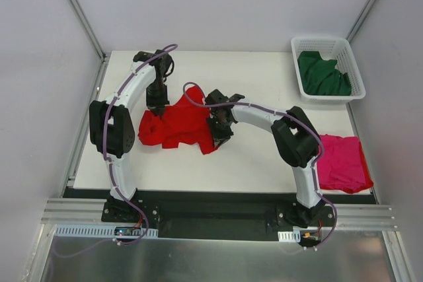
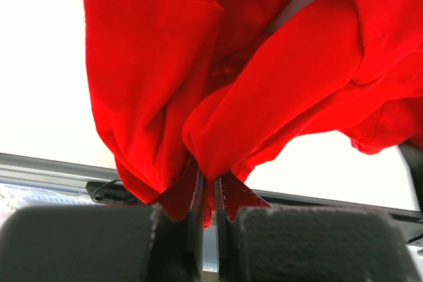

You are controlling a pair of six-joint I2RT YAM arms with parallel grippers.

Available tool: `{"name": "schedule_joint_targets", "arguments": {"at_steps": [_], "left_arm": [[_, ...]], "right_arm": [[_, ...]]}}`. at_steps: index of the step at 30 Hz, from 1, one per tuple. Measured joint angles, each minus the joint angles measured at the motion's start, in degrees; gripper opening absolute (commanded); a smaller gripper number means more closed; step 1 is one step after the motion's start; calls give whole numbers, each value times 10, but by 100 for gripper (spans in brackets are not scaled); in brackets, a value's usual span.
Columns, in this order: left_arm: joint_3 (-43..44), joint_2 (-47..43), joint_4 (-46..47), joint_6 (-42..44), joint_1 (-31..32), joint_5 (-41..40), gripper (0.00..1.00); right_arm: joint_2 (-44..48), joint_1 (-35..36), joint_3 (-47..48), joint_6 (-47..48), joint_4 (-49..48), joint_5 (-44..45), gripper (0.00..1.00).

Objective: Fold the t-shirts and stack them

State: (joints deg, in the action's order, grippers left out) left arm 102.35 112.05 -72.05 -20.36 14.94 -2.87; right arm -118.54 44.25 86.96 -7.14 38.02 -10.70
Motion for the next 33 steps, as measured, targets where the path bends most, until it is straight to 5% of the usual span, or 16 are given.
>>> {"name": "schedule_joint_targets", "arguments": {"at_steps": [8,18,24,25,26,28,29,33], "left_arm": [[0,0,0,0,0,13,0],[48,14,-2,2,0,-5,0],[91,37,-7,2,0,-35,5],[96,41,-9,2,0,-37,8],[99,45,-11,2,0,-38,11],[103,51,-16,2,1,-38,24],[103,54,-14,5,1,-49,27],[102,57,-5,5,-12,-75,46]], "right_arm": [[20,8,-24,9,16,17,1],[237,8,-40,38,156,24,1],[289,8,-128,53,194,11,1],[289,8,-147,53,189,7,7],[289,9,-164,53,186,3,43],[289,9,-181,51,182,-1,86],[289,9,-183,57,198,2,98],[298,9,-179,56,222,31,96]]}}
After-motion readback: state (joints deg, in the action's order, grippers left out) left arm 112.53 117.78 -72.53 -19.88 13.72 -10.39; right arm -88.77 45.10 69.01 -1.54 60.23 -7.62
